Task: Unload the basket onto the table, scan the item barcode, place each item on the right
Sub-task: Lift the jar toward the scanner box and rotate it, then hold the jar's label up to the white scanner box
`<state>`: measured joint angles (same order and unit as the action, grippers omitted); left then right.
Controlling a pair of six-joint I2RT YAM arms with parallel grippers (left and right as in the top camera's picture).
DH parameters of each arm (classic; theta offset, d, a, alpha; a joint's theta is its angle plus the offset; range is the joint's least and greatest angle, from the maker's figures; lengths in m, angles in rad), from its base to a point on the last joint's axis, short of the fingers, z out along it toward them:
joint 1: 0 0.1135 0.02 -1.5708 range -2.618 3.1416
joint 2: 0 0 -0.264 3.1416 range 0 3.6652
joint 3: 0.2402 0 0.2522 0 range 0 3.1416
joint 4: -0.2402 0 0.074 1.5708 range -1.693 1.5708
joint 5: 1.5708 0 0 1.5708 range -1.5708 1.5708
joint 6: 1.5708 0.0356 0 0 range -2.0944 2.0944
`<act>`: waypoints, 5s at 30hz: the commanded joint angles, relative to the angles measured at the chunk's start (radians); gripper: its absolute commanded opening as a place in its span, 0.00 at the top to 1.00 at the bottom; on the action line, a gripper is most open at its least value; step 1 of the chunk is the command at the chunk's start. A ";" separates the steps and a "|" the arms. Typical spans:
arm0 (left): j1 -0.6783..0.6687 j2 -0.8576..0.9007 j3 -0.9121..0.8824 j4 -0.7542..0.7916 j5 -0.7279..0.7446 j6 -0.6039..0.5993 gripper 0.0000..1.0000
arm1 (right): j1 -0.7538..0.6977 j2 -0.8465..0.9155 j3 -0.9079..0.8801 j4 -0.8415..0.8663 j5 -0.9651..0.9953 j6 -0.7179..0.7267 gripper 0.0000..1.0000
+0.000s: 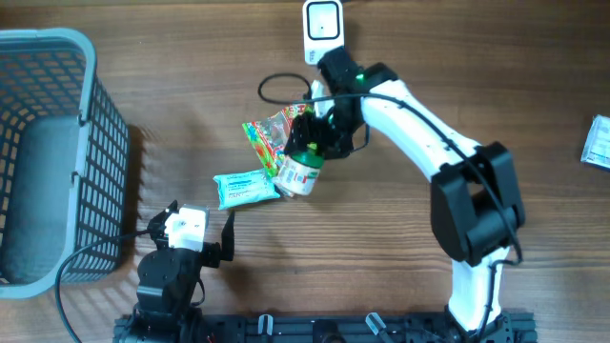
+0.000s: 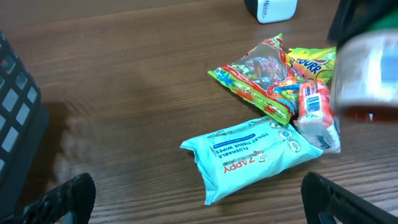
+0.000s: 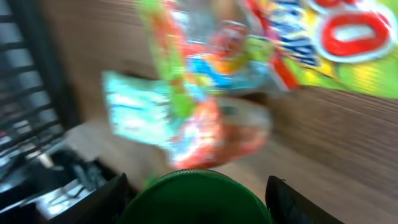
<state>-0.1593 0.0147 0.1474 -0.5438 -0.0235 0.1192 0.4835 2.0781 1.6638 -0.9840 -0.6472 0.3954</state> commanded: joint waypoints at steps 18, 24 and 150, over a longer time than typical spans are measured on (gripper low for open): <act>0.006 -0.006 0.000 -0.003 0.016 0.008 0.00 | -0.027 -0.062 0.031 0.017 0.760 -0.051 0.28; 0.006 -0.006 0.000 -0.003 0.016 0.008 0.00 | -0.027 -0.062 0.031 0.016 0.759 -0.052 0.01; 0.006 -0.006 0.000 -0.003 0.016 0.008 0.00 | -0.265 0.010 0.051 -0.603 -0.183 0.144 0.64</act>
<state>-0.1593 0.0147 0.1474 -0.5438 -0.0235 0.1192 0.2169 2.0888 1.6962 -1.5566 -0.7280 0.5995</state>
